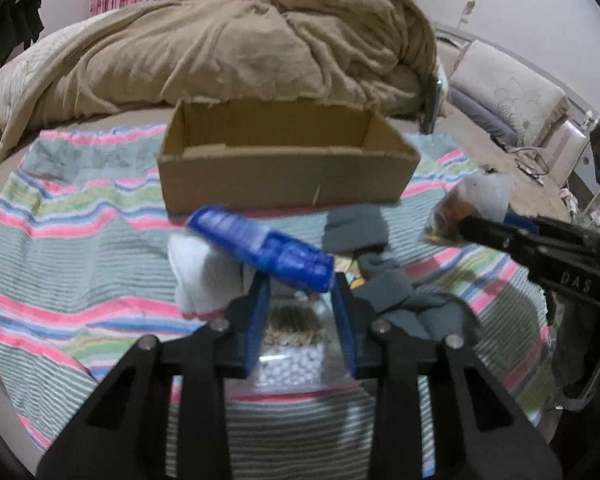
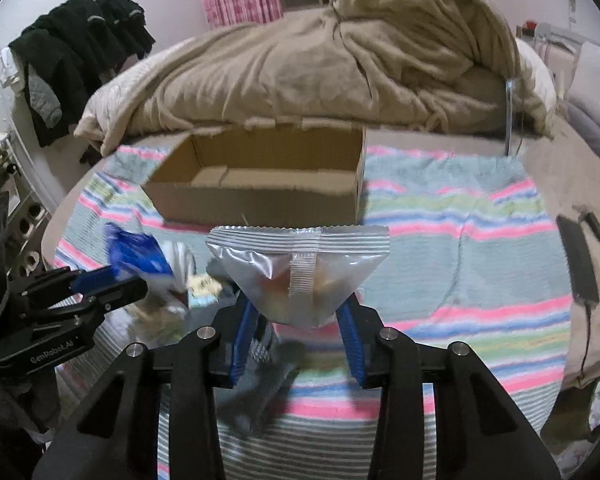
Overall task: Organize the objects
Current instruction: 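Carry the blue pack with the left tool while the right carries the nut bag to the box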
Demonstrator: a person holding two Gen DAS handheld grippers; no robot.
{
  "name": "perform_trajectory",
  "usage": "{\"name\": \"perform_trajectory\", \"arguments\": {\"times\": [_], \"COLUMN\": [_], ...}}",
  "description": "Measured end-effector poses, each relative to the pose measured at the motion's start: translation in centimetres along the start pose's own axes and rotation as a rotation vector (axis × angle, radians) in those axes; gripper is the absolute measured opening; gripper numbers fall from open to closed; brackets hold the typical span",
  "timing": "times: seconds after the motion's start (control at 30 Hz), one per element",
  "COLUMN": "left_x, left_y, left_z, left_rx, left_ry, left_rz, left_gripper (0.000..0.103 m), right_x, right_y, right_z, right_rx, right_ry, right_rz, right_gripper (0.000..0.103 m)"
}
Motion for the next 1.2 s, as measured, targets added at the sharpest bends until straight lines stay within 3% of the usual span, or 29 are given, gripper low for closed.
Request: {"name": "perform_trajectory", "arguments": {"times": [0.17, 0.27, 0.37, 0.4, 0.43, 0.47, 0.73, 0.87, 0.97, 1.07, 1.1, 1.13, 1.2], "left_x": [-1.9, -2.1, -1.4, -1.4, -1.5, -1.5, -2.0, -2.4, -2.6, -3.0, -3.0, -3.0, -2.9], "left_y": [1.4, -0.1, -2.0, -2.3, -2.4, -2.4, -3.1, -4.5, -5.8, -5.9, -5.8, -5.7, -5.7], "left_z": [-0.2, 0.7, 1.9, 2.1, 2.4, 2.5, 3.0, 4.3, 5.2, 5.2, 5.1, 5.0, 5.1], "left_rx": [-0.014, -0.003, -0.002, -0.002, -0.015, -0.035, -0.071, -0.121, -0.085, -0.039, -0.031, -0.032, -0.048], "left_ry": [-0.038, -0.04, -0.016, -0.013, -0.005, 0.001, 0.035, 0.026, 0.075, 0.092, 0.089, 0.085, 0.079], "left_rz": [-0.043, -0.004, 0.046, 0.047, 0.041, 0.033, 0.012, 0.025, 0.065, 0.045, 0.035, 0.033, 0.034], "left_gripper": [0.031, 0.032, 0.043, 0.051, 0.068, 0.075, 0.083, 0.083, 0.083, 0.081, 0.075, 0.062, 0.053], "right_x": [-2.8, -3.9, -3.8, -3.6, -3.4, -3.3, -2.4, -2.2, -2.0, -2.0, -1.9, -1.9, -1.9], "right_y": [1.8, 2.0, 1.7, 1.5, 1.3, 1.1, 0.0, 0.0, -0.1, -0.2, -0.2, -0.3, -0.2], "right_z": [-0.1, 0.0, 0.5, 0.6, 0.6, 0.7, 0.8, 1.1, 0.8, 0.5, 0.4, 0.4, 0.4], "right_rx": [-0.002, -0.001, -0.007, -0.011, -0.014, -0.014, -0.031, -0.044, -0.049, -0.05, -0.051, -0.052, -0.053], "right_ry": [0.014, 0.028, 0.041, 0.042, 0.042, 0.042, 0.032, 0.039, 0.027, 0.019, 0.016, 0.015, 0.014], "right_rz": [-0.063, -0.079, -0.07, -0.064, -0.058, -0.053, -0.023, -0.02, -0.013, -0.01, -0.01, -0.009, -0.008], "right_gripper": [0.041, 0.041, 0.041, 0.041, 0.041, 0.041, 0.041, 0.041, 0.041, 0.041, 0.041, 0.041, 0.042]}}
Point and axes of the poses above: each gripper's, at about its wrist camera, not at the fingertips, and y roughly against the way its jaws point, z to its left, x to its underside, the point moved 9 cm from there along -y, roughly the way its jaws point, and after that the axes turned 6 degrees about x, right-handed, at the moved point
